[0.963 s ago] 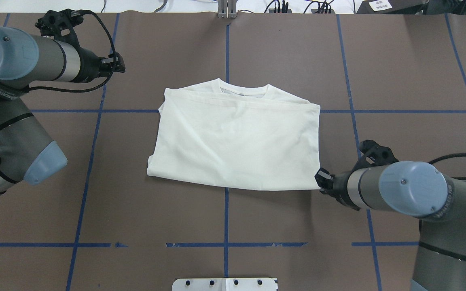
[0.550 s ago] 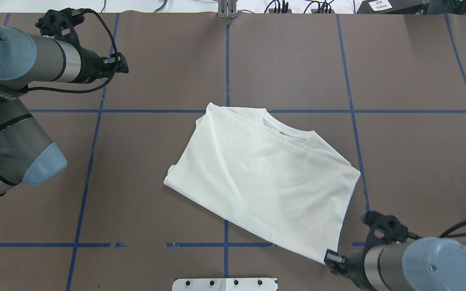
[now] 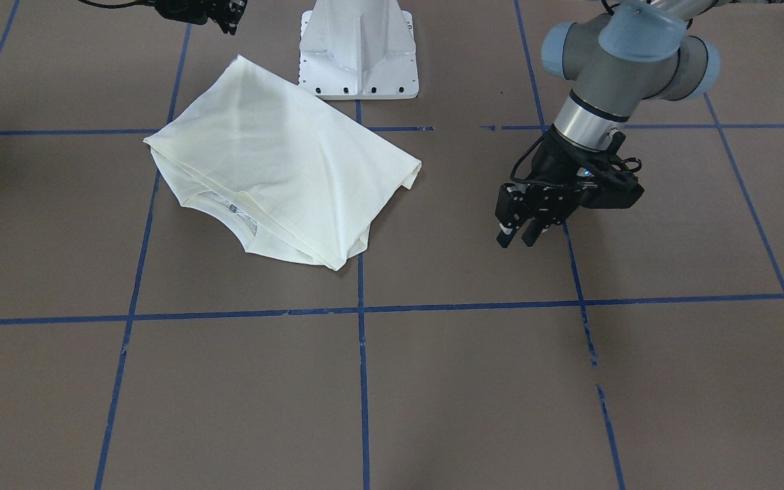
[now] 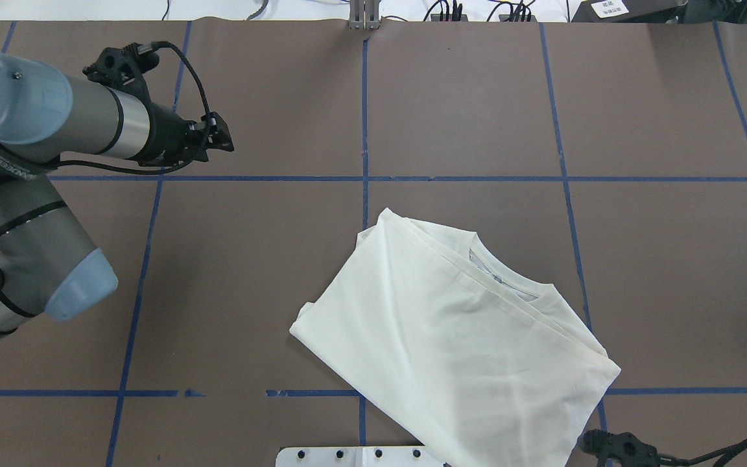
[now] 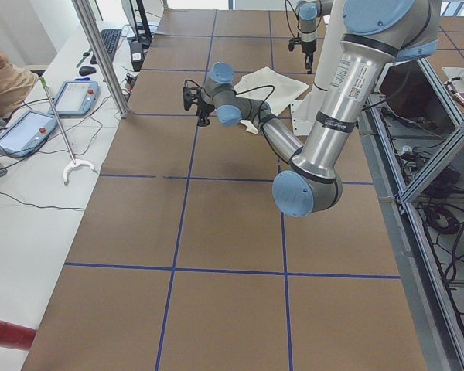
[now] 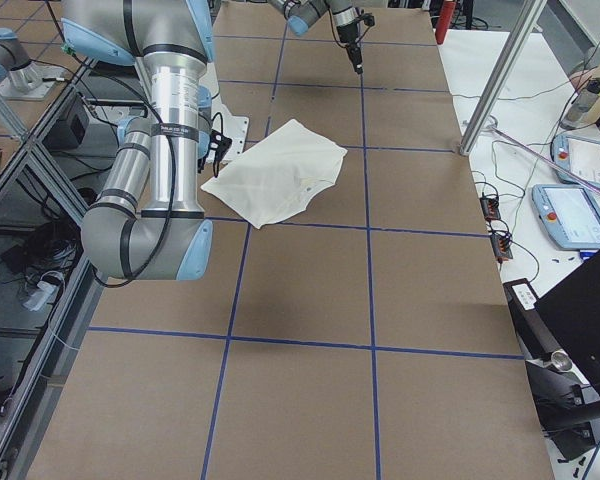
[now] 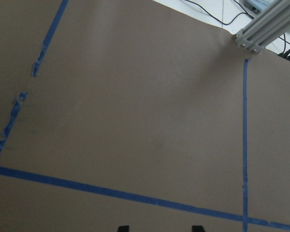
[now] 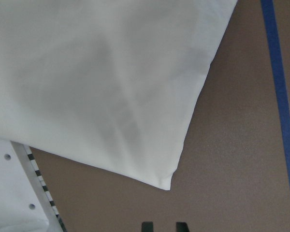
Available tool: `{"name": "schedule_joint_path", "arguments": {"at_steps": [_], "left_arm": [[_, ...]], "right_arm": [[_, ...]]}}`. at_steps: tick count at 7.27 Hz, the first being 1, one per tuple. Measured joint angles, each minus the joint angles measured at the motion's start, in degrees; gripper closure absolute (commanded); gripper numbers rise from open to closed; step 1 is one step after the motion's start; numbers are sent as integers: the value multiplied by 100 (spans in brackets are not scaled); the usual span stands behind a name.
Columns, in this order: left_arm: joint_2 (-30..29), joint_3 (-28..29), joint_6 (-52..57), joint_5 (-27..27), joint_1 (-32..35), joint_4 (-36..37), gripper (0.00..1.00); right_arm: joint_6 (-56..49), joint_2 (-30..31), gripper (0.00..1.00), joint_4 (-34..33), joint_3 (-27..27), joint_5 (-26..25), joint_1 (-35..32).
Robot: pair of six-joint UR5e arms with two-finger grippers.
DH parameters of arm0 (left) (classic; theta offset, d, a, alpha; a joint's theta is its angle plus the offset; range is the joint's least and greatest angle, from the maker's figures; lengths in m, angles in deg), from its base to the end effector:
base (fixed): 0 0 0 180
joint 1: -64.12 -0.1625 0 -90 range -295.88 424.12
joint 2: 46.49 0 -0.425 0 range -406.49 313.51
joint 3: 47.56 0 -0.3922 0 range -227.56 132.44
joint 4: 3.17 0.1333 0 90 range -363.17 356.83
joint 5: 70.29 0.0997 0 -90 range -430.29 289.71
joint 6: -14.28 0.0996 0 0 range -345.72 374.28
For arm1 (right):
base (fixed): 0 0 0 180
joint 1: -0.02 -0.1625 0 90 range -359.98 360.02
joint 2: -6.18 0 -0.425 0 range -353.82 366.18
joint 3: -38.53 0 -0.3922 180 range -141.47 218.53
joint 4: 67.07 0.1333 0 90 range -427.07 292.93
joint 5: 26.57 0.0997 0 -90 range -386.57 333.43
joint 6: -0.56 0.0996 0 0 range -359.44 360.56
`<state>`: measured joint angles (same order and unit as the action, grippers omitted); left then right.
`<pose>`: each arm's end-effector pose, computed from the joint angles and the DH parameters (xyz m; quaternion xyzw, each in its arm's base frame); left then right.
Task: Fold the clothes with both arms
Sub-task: 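Drag the folded shirt toward the robot with the right gripper, then grasp the shirt's corners with both grippers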
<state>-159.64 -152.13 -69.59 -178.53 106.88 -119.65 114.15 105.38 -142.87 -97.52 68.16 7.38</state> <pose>0.3755 -0.4863 0.2647 0.0949 0.5332 -0.1829 0.8205 -0.3986 -0.0746 0.3317 -0.1508 -0.4050 0.1097 0.8951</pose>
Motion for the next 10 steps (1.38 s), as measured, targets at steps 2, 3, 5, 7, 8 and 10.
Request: {"name": "schedule_joint_path", "arguments": {"at_steps": [2, 3, 5, 7, 8, 10], "left_arm": [[-25, -136, -1140, -36, -936, 19, 46], [-29, -145, -1574, -32, -1294, 157, 46], [-68, -135, -1978, -29, -1764, 676, 46], [-106, -41, -2162, -29, -2127, 822, 47], [-166, 45, -2189, -28, -2206, 827, 48], [-308, 214, -2184, 15, -2257, 821, 58]], "right_arm": [[-84, -265, 0, 3, -25, -3, -1332], [-359, -543, 0, 13, 182, 9, -2104], [-1070, -1204, 0, 1, 752, 20, -3028], [-1240, -1518, 0, -12, 1008, 32, -3283], [-1259, -1563, 0, -14, 1053, 33, -3324], [-1268, -1665, 0, -15, 1177, 34, -3361]]}}
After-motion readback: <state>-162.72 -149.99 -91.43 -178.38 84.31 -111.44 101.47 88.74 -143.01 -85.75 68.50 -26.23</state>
